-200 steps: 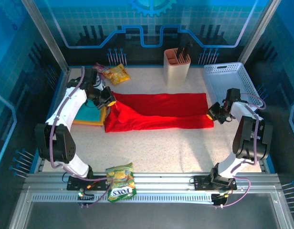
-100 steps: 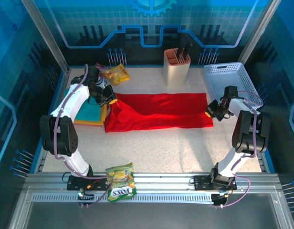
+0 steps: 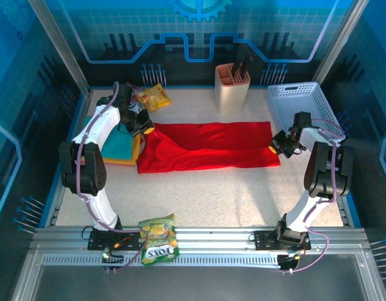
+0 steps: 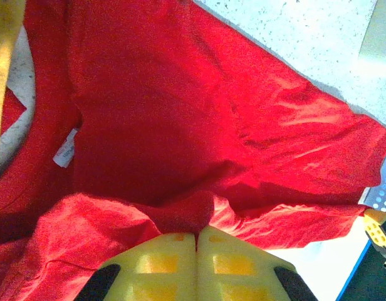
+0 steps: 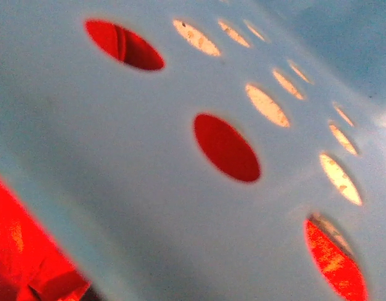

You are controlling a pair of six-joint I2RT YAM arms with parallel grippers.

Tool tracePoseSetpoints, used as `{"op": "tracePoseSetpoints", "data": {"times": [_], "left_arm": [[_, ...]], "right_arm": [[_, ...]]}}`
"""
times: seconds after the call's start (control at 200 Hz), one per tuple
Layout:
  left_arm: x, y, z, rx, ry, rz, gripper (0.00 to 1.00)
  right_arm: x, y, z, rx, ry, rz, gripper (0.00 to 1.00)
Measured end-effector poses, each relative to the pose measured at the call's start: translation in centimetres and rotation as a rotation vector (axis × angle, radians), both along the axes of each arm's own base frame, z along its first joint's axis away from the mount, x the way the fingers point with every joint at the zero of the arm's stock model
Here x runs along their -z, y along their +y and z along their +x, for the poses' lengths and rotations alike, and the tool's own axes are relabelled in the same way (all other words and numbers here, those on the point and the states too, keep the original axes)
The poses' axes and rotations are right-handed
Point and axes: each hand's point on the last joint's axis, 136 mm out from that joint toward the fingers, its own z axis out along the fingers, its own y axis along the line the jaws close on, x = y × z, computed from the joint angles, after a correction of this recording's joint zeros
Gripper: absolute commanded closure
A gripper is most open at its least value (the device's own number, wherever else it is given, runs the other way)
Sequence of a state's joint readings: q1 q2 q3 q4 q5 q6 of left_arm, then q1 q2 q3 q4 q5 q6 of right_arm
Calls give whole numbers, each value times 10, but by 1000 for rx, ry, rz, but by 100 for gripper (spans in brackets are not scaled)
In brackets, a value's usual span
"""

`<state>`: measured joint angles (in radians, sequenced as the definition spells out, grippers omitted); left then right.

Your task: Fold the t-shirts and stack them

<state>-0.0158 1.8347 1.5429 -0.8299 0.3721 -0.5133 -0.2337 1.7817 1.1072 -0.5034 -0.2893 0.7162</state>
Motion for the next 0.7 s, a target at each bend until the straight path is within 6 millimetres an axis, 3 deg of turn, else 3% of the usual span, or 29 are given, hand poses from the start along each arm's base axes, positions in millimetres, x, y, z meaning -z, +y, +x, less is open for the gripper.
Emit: {"op": "tracePoseSetpoints", "data": {"times": [0.155, 0.3, 0.7], "left_arm": [[-6, 0, 8, 0, -20, 1, 100], [-9, 1, 12, 13, -36, 7, 100], [14, 2, 16, 14, 15, 9, 100]], "right_arm": [[-1, -1, 3, 12, -10, 3, 56], [-4, 4, 6, -6, -26, 0, 37], [-39, 26, 9, -81, -123, -28, 32]]}}
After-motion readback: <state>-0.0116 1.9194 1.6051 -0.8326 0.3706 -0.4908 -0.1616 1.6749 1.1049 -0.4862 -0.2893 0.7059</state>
